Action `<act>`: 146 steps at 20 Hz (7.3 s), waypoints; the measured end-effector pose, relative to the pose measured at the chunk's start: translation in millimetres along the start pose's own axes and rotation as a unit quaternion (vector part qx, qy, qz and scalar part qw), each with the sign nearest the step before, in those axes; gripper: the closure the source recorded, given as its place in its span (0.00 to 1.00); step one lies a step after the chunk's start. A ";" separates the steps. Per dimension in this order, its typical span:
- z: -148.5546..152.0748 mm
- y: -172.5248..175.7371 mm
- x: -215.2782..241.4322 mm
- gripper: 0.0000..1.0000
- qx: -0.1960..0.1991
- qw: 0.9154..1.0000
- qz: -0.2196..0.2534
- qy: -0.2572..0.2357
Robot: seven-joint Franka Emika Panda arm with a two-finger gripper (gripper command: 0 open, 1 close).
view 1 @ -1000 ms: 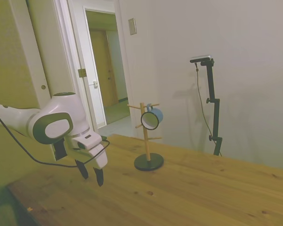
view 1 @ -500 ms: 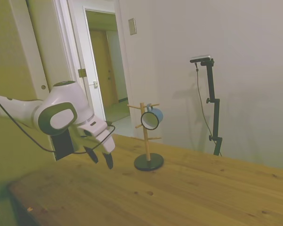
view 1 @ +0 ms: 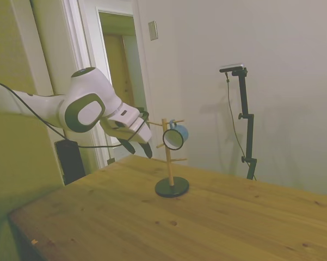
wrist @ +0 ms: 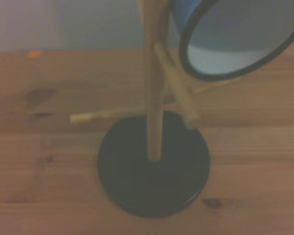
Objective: Unload the mug
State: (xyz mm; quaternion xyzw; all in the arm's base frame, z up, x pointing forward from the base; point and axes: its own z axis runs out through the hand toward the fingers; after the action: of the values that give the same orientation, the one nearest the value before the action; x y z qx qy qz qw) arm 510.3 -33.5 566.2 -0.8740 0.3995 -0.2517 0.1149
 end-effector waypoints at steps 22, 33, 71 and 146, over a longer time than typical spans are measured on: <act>44.5 11.4 91.0 0.00 0.068 0.995 0.036 0.070; 71.0 -3.6 93.9 0.00 0.115 0.989 0.016 0.096; 109.1 -28.0 106.3 1.00 0.133 0.986 -0.026 0.094; 158.8 114.9 1.9 1.00 -0.153 0.979 -0.024 -0.133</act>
State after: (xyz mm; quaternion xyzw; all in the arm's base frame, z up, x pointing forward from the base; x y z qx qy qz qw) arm 522.2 -110.2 386.2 -0.9160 0.3937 -0.0720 0.0263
